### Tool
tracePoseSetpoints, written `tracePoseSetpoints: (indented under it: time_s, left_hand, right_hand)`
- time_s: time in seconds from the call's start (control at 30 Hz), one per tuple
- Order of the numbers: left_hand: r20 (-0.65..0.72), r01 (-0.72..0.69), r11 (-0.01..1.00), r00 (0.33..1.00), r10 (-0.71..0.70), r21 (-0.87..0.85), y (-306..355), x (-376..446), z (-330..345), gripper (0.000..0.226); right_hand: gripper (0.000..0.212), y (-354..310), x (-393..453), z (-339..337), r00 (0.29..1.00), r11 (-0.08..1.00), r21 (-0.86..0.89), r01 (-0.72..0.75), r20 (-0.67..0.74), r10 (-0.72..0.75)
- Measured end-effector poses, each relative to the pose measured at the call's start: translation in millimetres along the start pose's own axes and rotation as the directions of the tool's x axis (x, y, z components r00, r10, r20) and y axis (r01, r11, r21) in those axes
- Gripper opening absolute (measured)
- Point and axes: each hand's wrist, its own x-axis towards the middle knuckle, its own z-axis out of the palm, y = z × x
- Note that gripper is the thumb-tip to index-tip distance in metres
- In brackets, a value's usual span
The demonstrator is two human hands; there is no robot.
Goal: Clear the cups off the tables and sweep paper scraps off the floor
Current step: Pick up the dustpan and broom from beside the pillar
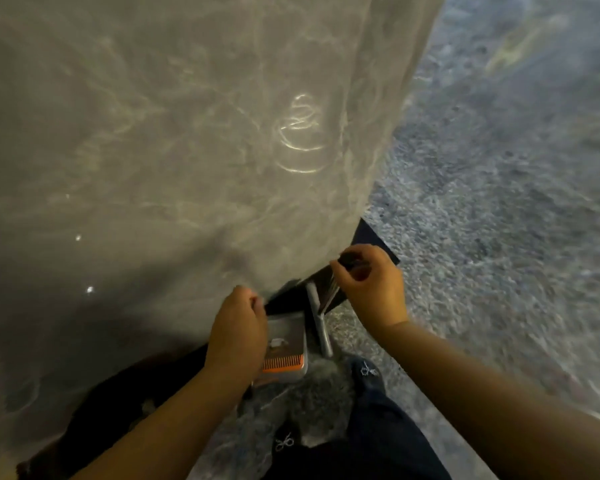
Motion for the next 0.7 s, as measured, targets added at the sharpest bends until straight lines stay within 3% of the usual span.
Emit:
tracePoseSetpoints:
  time_s: [0.23,0.5,0.7]
  left_hand:
    - [0.185,-0.363,0.929,0.92,0.345,0.074,-11.0,-43.6,-3.0,0.016]
    - [0.282,-0.527,0.848,0.822,0.495,0.048,-3.9,-89.0,15.8,0.015]
    - [0.318,-0.582,0.813,0.775,0.546,0.024,-4.9,-138.7,32.1,0.012]
  right_hand:
    - [0.018,11.8,-104.2,-45.4,0.971,0.99,0.007,-0.144,-0.194,0.143]
    - [0.012,28.9,-209.3,-101.4,0.882,0.972,0.039,-0.234,-0.412,0.229]
    - [0.019,44.8,-307.3,-117.4,0.802,0.932,0.072,-0.355,-0.489,0.343]
